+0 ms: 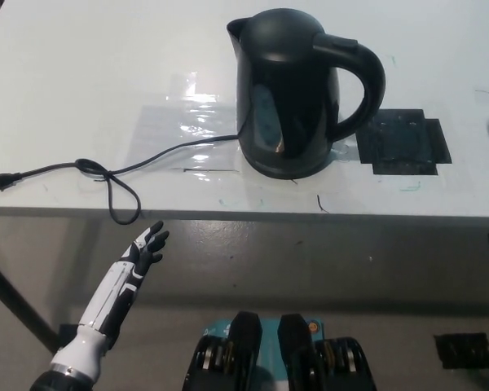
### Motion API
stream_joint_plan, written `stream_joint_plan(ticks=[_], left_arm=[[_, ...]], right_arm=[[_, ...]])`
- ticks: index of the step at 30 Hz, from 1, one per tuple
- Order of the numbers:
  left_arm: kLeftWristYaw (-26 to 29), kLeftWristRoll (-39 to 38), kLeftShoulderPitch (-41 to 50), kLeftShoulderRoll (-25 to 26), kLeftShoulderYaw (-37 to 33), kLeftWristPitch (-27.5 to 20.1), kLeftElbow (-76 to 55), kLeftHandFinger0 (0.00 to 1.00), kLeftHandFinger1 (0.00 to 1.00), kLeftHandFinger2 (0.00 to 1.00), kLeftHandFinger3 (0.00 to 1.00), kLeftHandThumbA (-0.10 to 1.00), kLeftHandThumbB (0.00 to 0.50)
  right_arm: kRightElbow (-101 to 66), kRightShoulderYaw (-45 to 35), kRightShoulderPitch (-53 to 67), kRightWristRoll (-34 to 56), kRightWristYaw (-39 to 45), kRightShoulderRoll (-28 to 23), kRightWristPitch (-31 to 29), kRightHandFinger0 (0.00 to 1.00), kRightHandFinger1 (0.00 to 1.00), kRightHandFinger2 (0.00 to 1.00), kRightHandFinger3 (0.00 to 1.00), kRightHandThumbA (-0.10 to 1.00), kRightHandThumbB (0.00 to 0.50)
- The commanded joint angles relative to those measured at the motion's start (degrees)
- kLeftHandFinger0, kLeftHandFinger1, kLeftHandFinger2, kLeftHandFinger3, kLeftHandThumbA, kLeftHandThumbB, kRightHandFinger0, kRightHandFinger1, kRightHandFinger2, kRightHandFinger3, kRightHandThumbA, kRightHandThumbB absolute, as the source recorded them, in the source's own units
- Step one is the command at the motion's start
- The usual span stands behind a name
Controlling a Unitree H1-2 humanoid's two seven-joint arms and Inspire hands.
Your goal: A kettle and its base are kept separately on the desk infront of the robot and the robot uses its right hand to lift the kettle by its handle and places it on its base to align it correctly.
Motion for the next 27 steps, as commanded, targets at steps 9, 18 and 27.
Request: stream_joint_plan(ticks=[9,18,27], left_arm=[[-0.68,-0.36,0.69,0.72,0.22,-1.91,-1.97,1.00,1.00,1.00,1.00,1.00,0.196],[-0.58,-0.37,1.26,0.66,0.22,-2.50,-1.99,1.00,1.00,1.00,1.00,1.00,0.197],[-0.69,-0.63,2.24,0.66,0.25,-2.82,-2.16,1.00,1.00,1.00,1.00,1.00,0.192]], right_arm=[[16.26,6.83,15.42,-3.19,5.11,-0.67,-10.34,1.00,1.00,1.00,1.00,1.00,0.404],[27.43,9.84,13.12,-4.47,5.77,-0.23,-10.28,1.00,1.00,1.00,1.00,1.00,0.444],[29.12,10.76,12.65,-0.14,8.44,-0.58,-8.30,1.00,1.00,1.00,1.00,1.00,0.431]])
